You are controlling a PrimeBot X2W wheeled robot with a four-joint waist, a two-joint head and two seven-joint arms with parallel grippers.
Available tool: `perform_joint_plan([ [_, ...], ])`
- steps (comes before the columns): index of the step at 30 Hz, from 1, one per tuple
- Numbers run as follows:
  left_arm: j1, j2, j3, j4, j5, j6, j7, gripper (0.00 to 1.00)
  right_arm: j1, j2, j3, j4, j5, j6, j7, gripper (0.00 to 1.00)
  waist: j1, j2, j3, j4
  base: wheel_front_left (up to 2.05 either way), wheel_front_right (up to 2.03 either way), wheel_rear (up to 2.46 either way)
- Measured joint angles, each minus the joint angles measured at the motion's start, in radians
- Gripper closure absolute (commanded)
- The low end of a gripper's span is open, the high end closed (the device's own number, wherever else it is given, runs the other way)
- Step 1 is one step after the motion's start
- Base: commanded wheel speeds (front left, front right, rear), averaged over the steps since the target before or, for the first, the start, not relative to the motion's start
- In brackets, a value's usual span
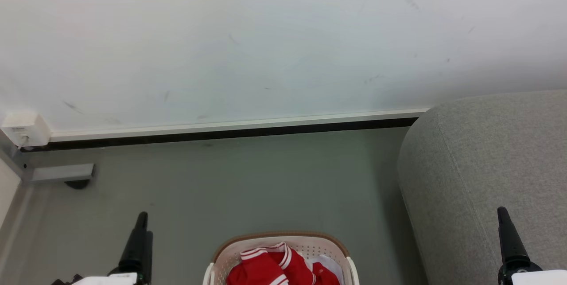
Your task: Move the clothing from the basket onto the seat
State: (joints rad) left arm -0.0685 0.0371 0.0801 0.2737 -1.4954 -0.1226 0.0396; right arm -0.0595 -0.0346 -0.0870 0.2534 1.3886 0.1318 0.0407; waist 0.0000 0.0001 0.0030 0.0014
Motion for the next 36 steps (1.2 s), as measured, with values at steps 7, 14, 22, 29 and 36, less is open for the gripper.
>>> perform_joint_plan([
  [7,0.010,0.000,-0.015,-0.014,0.103,0.013,-0.027,0.00,0.005,0.000,0.010,-0.028,-0.160,0.000,-0.030,0.00,0.0000,0.0000,0.000,0.001,0.00,0.00,0.00],
  [14,0.017,0.001,-0.026,-0.030,0.232,0.027,-0.059,0.00,0.021,-0.005,0.036,-0.049,-0.329,0.000,-0.059,0.00,0.0000,0.0000,-0.001,0.002,0.00,0.00,0.00],
  [22,0.031,0.002,-0.040,-0.049,0.375,0.036,-0.086,0.00,0.028,-0.019,0.053,-0.062,-0.493,0.000,-0.086,0.00,0.0000,0.0000,-0.002,0.000,0.00,0.00,0.00],
  [29,0.036,0.002,-0.055,-0.055,0.508,0.039,-0.112,0.00,0.037,-0.022,0.061,-0.070,-0.605,0.000,-0.111,0.00,0.0000,0.0000,-0.001,-0.002,0.00,0.00,0.00],
  [36,0.041,0.003,-0.060,-0.059,0.629,0.041,-0.131,0.00,0.039,-0.027,0.075,-0.071,-0.709,0.000,-0.133,0.00,0.0000,-0.0001,-0.002,-0.003,0.00,0.00,0.00],
])
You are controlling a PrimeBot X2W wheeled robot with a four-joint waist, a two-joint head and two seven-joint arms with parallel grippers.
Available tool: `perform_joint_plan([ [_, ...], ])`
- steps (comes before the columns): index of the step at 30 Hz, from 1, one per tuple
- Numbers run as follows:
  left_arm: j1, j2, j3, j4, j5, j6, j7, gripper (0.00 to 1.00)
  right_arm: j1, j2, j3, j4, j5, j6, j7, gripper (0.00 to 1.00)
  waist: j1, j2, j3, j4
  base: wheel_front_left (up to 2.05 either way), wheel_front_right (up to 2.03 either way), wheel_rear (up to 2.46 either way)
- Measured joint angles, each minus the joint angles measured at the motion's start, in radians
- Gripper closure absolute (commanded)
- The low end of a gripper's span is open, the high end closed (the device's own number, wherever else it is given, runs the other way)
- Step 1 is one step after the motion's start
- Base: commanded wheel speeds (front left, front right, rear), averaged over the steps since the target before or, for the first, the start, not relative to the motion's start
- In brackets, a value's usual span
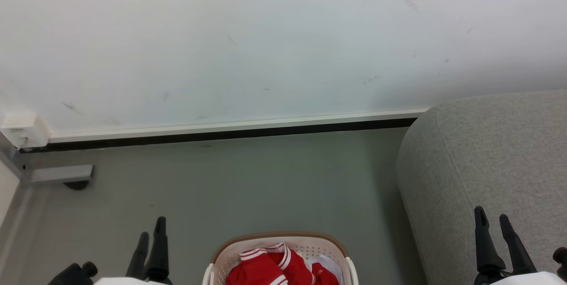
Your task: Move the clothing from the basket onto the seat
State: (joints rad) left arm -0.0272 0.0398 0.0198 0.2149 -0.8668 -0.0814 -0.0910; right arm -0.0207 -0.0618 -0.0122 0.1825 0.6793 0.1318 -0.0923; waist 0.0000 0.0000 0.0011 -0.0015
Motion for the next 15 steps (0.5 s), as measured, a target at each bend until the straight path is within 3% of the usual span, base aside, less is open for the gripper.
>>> perform_joint_plan([
  [15,0.016,0.001,-0.006,-0.013,0.229,0.003,-0.044,0.00,0.006,-0.008,0.010,-0.006,-0.191,0.000,-0.043,0.00,0.0000,0.0000,-0.004,0.000,0.00,0.00,0.00],
])
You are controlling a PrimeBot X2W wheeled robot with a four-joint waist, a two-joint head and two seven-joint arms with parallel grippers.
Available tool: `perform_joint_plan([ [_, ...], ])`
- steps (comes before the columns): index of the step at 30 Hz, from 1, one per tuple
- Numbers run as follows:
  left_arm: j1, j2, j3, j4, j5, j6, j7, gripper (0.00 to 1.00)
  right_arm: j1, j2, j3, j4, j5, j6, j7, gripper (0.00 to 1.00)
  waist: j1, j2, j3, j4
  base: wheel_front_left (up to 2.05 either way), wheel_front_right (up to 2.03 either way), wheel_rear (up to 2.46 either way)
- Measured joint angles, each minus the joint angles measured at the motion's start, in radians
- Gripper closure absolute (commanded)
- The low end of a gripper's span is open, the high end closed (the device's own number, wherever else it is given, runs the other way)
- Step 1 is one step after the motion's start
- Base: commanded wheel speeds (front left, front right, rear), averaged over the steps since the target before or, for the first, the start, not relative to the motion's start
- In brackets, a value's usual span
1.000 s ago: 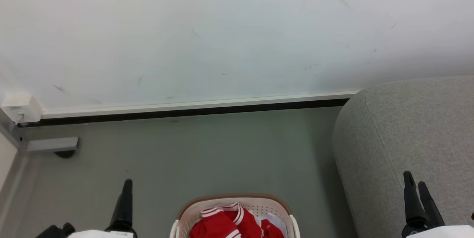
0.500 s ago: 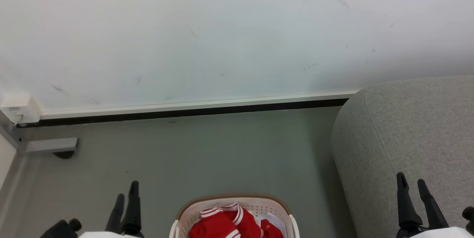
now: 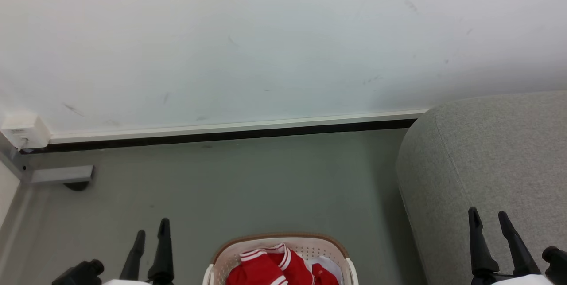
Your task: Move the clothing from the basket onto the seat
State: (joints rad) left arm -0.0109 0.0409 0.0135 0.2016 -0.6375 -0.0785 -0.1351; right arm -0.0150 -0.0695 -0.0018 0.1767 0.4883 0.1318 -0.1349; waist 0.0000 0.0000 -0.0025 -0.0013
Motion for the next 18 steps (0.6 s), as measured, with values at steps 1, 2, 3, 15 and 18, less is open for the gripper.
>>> perform_joint_plan([
  [1,0.001,0.000,0.000,-0.001,0.011,0.000,-0.005,0.00,0.000,-0.001,0.002,0.000,-0.010,0.000,-0.003,0.00,0.0000,0.0000,0.000,0.000,0.00,0.00,0.00],
  [2,0.002,0.000,0.000,-0.002,0.025,0.000,-0.007,0.00,0.000,-0.001,0.003,-0.001,-0.021,0.000,-0.007,0.00,0.0000,0.0000,0.000,0.000,0.00,0.00,0.00],
  [3,0.002,0.000,0.001,-0.003,0.037,0.000,-0.009,0.00,0.000,-0.002,0.005,-0.001,-0.030,0.000,-0.008,0.00,0.0000,0.0000,-0.001,0.000,0.00,0.00,0.00],
  [15,0.019,0.002,0.005,-0.009,0.185,-0.002,-0.036,0.00,0.003,-0.007,0.012,-0.002,-0.152,0.000,-0.037,0.00,0.0000,0.0000,-0.007,0.000,0.00,0.00,0.00],
  [18,0.019,0.002,0.004,-0.010,0.214,-0.004,-0.044,0.00,0.003,-0.007,0.012,0.001,-0.181,0.000,-0.043,0.00,0.0000,0.0000,-0.006,0.000,0.00,0.00,0.00],
])
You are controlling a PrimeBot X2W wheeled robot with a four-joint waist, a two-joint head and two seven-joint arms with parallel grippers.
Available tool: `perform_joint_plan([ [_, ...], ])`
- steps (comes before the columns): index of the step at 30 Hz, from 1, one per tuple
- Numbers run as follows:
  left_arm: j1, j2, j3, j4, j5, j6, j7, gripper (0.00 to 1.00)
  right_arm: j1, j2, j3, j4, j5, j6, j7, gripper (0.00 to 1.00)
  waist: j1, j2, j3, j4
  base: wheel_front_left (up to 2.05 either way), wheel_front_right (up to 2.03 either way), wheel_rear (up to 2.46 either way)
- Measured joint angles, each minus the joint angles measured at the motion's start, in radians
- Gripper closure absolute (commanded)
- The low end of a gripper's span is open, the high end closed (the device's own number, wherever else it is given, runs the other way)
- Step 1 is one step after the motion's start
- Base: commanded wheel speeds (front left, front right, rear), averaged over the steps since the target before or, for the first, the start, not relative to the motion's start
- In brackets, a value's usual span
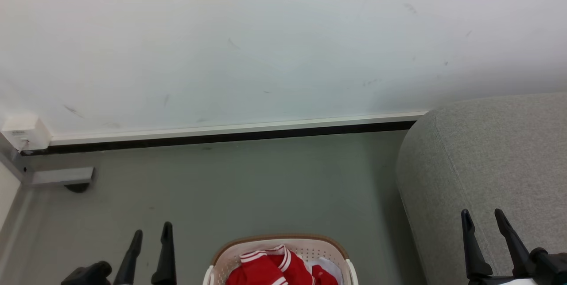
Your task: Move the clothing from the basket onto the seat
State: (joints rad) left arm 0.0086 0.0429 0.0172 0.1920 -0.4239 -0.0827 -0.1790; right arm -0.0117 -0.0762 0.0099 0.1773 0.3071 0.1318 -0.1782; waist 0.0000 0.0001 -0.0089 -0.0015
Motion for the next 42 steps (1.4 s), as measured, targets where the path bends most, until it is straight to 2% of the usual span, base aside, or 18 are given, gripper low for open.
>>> perform_joint_plan([
  [23,0.017,0.002,0.008,0.020,0.212,-0.004,-0.049,0.00,0.004,0.007,0.002,0.046,-0.148,0.000,-0.051,0.00,0.0000,0.0000,0.001,0.004,0.00,0.00,0.00],
  [42,0.028,0.003,0.003,0.033,0.307,-0.014,-0.085,0.00,0.011,0.018,-0.017,0.053,-0.192,0.000,-0.085,0.00,0.0000,0.0000,0.003,0.007,0.00,0.00,0.00],
])
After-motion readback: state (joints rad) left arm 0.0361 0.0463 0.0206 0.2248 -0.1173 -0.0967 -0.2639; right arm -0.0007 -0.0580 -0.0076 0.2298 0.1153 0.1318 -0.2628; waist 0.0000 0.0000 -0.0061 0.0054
